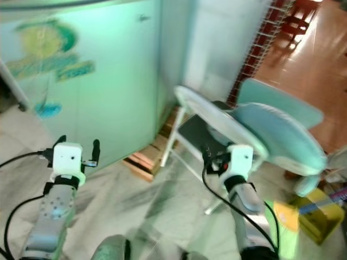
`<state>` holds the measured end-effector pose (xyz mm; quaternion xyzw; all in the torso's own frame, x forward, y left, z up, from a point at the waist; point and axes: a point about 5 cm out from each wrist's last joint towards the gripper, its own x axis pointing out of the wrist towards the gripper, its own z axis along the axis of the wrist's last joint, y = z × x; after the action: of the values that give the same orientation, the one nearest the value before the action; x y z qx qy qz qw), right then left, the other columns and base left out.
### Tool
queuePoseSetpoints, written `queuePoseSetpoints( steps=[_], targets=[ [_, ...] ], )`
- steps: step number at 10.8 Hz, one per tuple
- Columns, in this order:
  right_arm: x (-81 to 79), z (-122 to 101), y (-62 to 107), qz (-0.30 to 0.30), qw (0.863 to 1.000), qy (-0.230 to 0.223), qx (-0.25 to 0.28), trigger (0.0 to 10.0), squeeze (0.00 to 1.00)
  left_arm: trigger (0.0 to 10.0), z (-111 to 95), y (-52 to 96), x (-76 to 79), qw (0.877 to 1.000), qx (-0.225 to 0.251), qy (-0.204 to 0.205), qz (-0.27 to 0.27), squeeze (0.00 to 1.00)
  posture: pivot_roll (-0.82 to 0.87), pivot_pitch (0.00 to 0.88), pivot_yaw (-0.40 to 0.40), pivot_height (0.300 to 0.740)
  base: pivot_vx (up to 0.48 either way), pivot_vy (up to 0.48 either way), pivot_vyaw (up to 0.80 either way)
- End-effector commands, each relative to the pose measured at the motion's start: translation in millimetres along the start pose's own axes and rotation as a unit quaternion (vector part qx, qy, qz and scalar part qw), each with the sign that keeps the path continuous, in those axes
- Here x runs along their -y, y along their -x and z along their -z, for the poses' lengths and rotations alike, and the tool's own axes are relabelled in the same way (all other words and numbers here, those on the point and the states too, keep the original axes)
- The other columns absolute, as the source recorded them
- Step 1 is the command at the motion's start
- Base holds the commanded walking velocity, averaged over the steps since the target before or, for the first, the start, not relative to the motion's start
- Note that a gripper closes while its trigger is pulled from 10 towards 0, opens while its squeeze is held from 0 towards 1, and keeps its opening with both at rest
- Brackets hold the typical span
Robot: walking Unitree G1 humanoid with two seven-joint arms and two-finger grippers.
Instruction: Restocking fridge
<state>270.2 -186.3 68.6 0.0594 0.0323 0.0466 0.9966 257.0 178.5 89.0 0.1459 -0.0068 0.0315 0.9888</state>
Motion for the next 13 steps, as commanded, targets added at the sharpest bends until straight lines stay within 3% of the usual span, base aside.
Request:
queuePoseSetpoints(
  steps=[1,4,8,13],
  targets=[
    [15.1,-8,5.3,0.058,0.998,0.003,0.023,10.0,0.0,10.0,-3,-2.3,2.5,1.0,0.009,0.01,0.013,0.0,0.17,0.056,-0.051,0.74,0.0,0.45,0.0],
    [8.8,-9,13.4,0.089,0.995,0.015,0.04,10.0,0.0,10.0,-9,-7.3,10.5,0.999,0.023,0.027,0.033,0.0,0.14,0.032,-0.034,0.74,0.0,0.462,0.0],
    [4.5,-11,5.9,0.086,0.995,0.031,0.042,10.0,0.0,10.0,-15,-17.6,10.3,0.998,0.032,0.043,0.037,0.0,0.14,0.033,-0.029,0.74,0.0,0.471,-0.66],
    [8.8,-7,12.1,0.098,0.994,0.035,0.035,10.0,0.0,10.0,-8,-8.9,21.5,0.996,0.013,0.069,0.063,0.0,0.13,0.056,-0.023,0.74,0.0,0.477,-0.73]
  ],
)
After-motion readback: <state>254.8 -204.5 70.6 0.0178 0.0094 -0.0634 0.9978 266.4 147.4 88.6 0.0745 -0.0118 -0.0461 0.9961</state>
